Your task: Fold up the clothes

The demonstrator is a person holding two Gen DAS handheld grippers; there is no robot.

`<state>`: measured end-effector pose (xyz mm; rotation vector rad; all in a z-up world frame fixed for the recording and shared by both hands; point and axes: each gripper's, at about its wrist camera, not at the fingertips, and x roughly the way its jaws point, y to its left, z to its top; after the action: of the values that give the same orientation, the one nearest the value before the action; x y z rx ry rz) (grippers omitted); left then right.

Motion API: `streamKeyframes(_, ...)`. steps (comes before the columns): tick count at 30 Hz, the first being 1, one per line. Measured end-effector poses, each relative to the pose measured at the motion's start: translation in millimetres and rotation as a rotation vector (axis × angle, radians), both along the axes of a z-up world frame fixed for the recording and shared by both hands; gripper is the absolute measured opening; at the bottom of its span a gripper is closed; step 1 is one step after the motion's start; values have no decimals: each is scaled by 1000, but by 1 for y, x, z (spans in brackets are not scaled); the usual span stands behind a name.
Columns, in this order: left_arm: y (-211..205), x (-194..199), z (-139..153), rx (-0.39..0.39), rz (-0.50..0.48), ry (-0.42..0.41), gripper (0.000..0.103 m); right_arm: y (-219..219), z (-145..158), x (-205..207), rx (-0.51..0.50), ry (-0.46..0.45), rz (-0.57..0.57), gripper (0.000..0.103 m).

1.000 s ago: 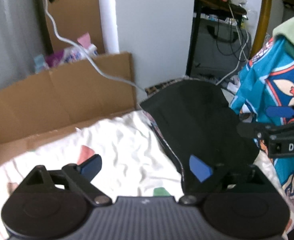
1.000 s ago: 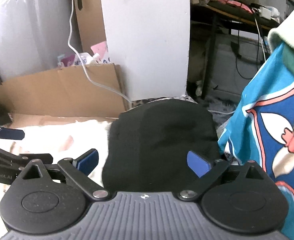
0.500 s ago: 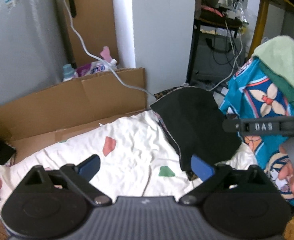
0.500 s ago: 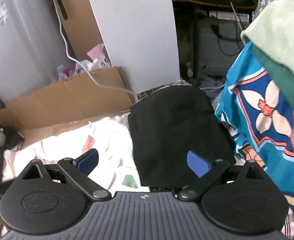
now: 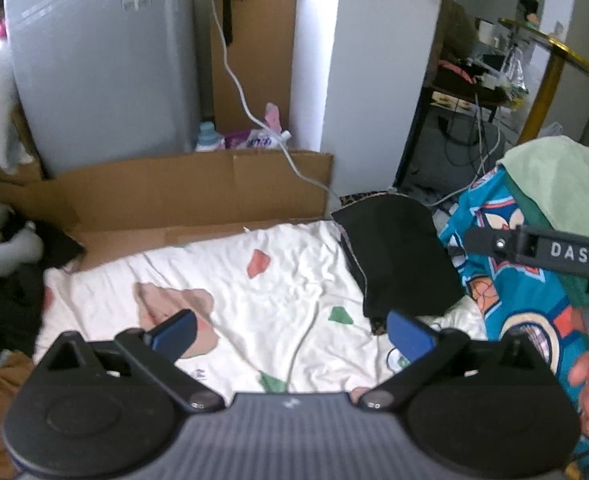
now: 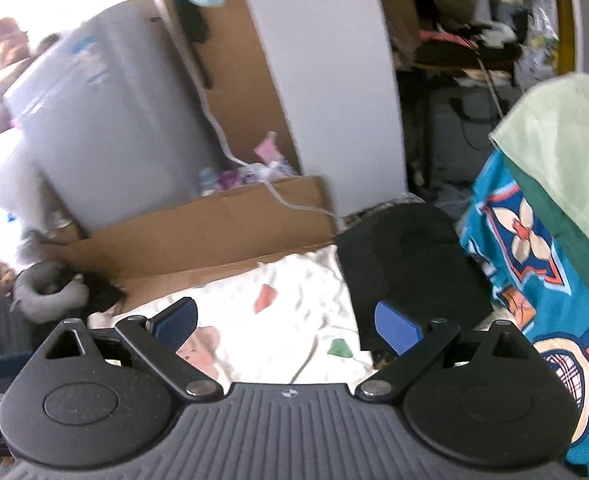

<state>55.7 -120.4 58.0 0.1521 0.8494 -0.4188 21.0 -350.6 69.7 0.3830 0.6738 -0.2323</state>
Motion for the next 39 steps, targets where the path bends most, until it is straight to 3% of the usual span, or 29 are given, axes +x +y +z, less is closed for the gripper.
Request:
streamKeyframes(7,26,-31,31,-43,43,-32,103,15,28,-31,30,-26,-20,99)
streamKeyframes(13,41,-49,29,-83,80,23,103,37,41,-58,-21,-42,-73,99)
streamKeyframes(18,55,-64,21,-101,107,59,103,58,43,-73,26,-62,-57,99)
streamKeyframes(23,73,-73,13,-81,166,33,103,77,33,-79,64,-23,-17,99)
streamKeyframes(28,87,-68,-6,-65,213,83,103,88,15,-77,39,27,5,99)
streamKeyframes(39,100,-68,-42,35,264,113,102,99,-23,-62,44,137,61,99)
